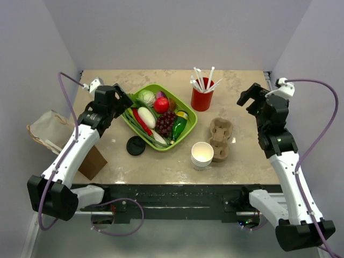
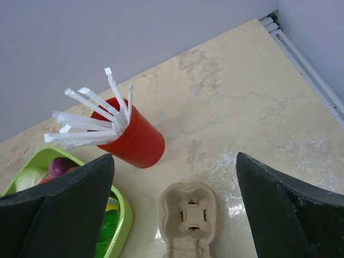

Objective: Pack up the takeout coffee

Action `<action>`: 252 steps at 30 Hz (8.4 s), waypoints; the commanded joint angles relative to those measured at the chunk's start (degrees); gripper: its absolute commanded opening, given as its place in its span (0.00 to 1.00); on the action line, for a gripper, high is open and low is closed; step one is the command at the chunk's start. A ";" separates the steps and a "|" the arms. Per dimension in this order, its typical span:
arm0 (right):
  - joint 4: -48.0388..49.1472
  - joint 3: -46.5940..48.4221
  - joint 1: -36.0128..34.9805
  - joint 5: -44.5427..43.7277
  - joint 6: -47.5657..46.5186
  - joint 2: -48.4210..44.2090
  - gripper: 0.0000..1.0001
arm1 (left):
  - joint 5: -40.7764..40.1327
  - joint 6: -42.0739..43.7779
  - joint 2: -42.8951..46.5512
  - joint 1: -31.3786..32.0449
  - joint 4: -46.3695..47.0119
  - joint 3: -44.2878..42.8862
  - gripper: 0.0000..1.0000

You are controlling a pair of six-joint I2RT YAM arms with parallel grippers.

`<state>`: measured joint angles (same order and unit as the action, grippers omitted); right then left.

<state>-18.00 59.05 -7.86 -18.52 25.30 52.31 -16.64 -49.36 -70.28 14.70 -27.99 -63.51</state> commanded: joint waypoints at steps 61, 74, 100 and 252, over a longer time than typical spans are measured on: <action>4.91 -0.78 0.12 10.53 -8.86 4.28 0.98 | -16.84 -27.00 -35.97 -10.74 -9.80 -20.93 0.00; 3.67 1.51 0.04 9.30 -9.57 8.85 0.98 | -11.31 -42.56 -51.43 -10.31 -8.40 -34.75 0.00; 5.34 1.69 0.12 17.46 -9.39 6.49 0.98 | -10.35 -15.36 -31.88 -1.96 -0.41 -29.49 1.00; -8.54 12.23 -23.26 -3.27 -3.24 19.84 0.72 | -7.26 -4.86 -21.48 18.61 -9.89 1.37 0.19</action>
<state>-26.57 70.96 -30.85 -20.08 22.85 73.10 -22.37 -52.99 -91.13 33.04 -38.41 -60.34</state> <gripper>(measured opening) 0.722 0.204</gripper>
